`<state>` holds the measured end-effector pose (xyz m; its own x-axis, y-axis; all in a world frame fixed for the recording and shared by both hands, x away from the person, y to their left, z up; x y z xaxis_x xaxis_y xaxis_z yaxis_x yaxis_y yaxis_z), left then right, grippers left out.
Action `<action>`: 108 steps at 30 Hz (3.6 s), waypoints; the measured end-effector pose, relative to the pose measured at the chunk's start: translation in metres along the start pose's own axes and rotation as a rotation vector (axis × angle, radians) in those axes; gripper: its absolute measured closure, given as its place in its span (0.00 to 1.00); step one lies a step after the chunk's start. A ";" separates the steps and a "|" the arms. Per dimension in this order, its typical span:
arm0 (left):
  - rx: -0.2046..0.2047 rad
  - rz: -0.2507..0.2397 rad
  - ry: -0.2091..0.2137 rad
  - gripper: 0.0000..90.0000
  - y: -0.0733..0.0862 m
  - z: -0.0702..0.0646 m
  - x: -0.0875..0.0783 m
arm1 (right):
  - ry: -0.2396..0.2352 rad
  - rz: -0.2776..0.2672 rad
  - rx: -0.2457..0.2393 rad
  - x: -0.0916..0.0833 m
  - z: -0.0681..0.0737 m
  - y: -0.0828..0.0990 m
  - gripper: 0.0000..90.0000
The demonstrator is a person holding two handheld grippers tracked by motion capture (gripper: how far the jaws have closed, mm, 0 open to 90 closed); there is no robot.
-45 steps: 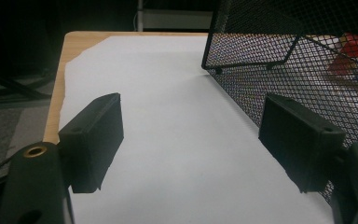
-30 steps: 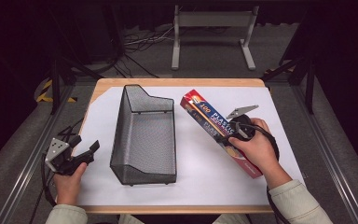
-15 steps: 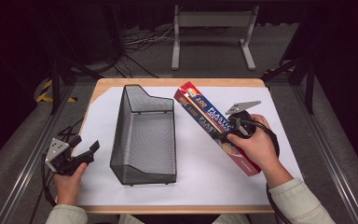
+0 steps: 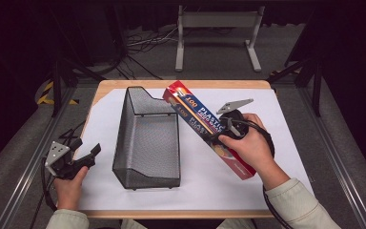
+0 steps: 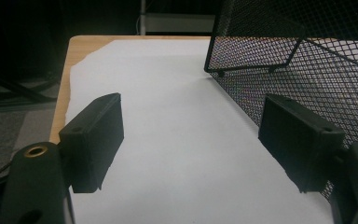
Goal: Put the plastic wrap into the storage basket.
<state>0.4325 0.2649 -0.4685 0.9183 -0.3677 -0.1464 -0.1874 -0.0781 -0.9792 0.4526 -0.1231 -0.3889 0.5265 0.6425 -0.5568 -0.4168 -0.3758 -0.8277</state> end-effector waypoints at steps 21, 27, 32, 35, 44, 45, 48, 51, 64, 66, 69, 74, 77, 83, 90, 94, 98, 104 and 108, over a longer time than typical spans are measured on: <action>0.006 0.002 -0.002 0.25 0.000 0.002 -0.001 | -0.054 0.013 -0.041 0.027 0.051 -0.040 0.45; 0.008 0.000 -0.005 0.25 -0.001 0.003 -0.001 | -0.043 0.032 -0.026 0.043 0.060 -0.042 0.45; 0.008 0.000 -0.006 0.25 -0.001 0.003 -0.001 | -0.034 0.042 0.000 0.052 0.065 -0.043 0.45; 0.007 0.001 -0.006 0.25 -0.001 0.004 -0.001 | -0.023 0.043 0.005 0.057 0.067 -0.045 0.45; 0.006 0.000 -0.009 0.25 -0.001 0.004 -0.001 | 0.035 0.079 0.088 0.070 0.075 -0.049 0.45; 0.006 0.000 -0.009 0.25 -0.001 0.004 -0.001 | 0.037 0.082 0.100 0.072 0.077 -0.049 0.45; 0.007 0.001 -0.009 0.25 -0.001 0.005 -0.001 | 0.059 0.097 0.134 0.077 0.078 -0.048 0.45; 0.005 0.000 -0.011 0.26 -0.001 0.005 -0.001 | 0.079 0.107 0.168 0.080 0.077 -0.047 0.45; 0.005 0.006 -0.010 0.26 0.000 0.006 -0.001 | 0.131 0.169 0.281 0.099 0.082 -0.044 0.45; 0.006 0.007 -0.009 0.26 0.001 0.005 0.000 | 0.148 0.172 0.272 0.102 0.081 -0.043 0.45; 0.008 0.009 -0.010 0.25 0.001 0.005 -0.001 | 0.149 0.173 0.280 0.105 0.081 -0.042 0.45; 0.010 0.010 -0.011 0.26 0.001 0.005 -0.001 | 0.145 0.205 0.285 0.109 0.081 -0.038 0.45; 0.011 0.013 -0.010 0.26 0.002 0.005 -0.001 | 0.153 0.239 0.282 0.112 0.082 -0.034 0.45; 0.020 0.015 -0.016 0.26 0.002 0.007 -0.003 | 0.150 0.291 0.288 0.119 0.083 -0.026 0.45; 0.016 0.013 -0.020 0.26 0.002 0.008 -0.004 | 0.159 0.338 0.269 0.128 0.081 -0.018 0.45; 0.017 0.012 -0.020 0.26 0.002 0.008 -0.003 | 0.164 0.380 0.257 0.129 0.081 -0.013 0.44; 0.017 0.013 -0.019 0.26 0.002 0.007 -0.003 | 0.170 0.409 0.256 0.131 0.080 -0.010 0.44; 0.016 0.013 -0.022 0.26 0.003 0.007 -0.002 | 0.152 0.427 0.253 0.134 0.081 -0.008 0.41; 0.022 0.013 -0.019 0.26 0.002 0.006 -0.002 | 0.150 0.364 0.199 0.133 0.086 -0.020 0.33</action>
<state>0.4321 0.2715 -0.4712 0.9224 -0.3509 -0.1615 -0.1919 -0.0534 -0.9800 0.4671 0.0268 -0.4406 0.4148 0.3828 -0.8255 -0.7217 -0.4141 -0.5547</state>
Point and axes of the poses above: each handheld gripper's, and its own axes: x roughly forward along the jaws, y roughly out of its underside, z roughly to its left, the point moved 10 cm from there along x, roughly forward along the jaws, and after that the axes turned 10 degrees about -z, right-handed, at the moved point
